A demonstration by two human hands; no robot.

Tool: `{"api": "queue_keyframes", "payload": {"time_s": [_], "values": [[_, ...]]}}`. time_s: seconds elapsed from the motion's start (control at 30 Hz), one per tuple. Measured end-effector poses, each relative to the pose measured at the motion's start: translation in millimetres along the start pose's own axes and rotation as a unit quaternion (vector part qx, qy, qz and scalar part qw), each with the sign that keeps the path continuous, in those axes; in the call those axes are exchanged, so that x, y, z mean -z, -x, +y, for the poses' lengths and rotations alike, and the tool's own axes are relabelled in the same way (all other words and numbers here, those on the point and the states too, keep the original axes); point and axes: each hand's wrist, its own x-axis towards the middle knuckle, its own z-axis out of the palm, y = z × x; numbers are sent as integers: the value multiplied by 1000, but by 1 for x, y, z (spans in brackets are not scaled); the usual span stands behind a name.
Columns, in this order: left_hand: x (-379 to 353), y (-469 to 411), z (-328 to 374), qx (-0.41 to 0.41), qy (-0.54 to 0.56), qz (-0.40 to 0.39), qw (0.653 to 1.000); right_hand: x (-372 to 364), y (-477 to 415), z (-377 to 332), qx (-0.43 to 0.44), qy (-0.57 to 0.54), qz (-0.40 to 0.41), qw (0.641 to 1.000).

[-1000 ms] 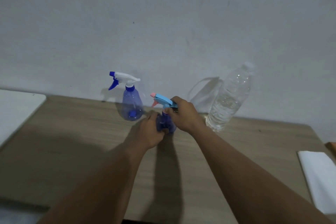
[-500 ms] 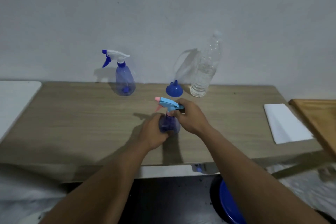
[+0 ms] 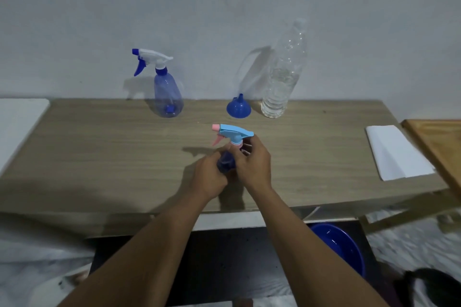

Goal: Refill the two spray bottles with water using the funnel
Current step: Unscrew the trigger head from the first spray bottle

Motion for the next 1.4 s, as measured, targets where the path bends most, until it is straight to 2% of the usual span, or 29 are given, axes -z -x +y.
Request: {"api": "queue_keyframes", "payload": {"time_s": [0.23, 0.33, 0.53, 0.67, 0.9, 1.0, 1.2, 1.4], "values": [[-1, 0, 3, 50, 5, 2, 999, 5, -6, 9, 24, -2, -63, 998], [-2, -2, 1, 40, 13, -6, 999, 6, -10, 8, -3, -19, -62, 998], [2, -3, 2, -6, 21, -6, 1000, 10, -16, 12, 20, -30, -106, 994], [0, -4, 1, -5, 31, 2, 999, 9, -16, 10, 7, -23, -113, 993], [-2, -9, -6, -1, 28, 0, 1000, 14, -21, 13, 53, -11, -150, 987], [-3, -8, -8, 5, 33, 4, 999, 13, -19, 10, 15, -24, -139, 990], [0, -12, -11, -14, 20, -1, 1000, 16, -20, 9, 29, -34, -161, 986], [2, -12, -13, -34, 22, -4, 999, 13, -17, 7, 13, -42, -150, 988]]}}
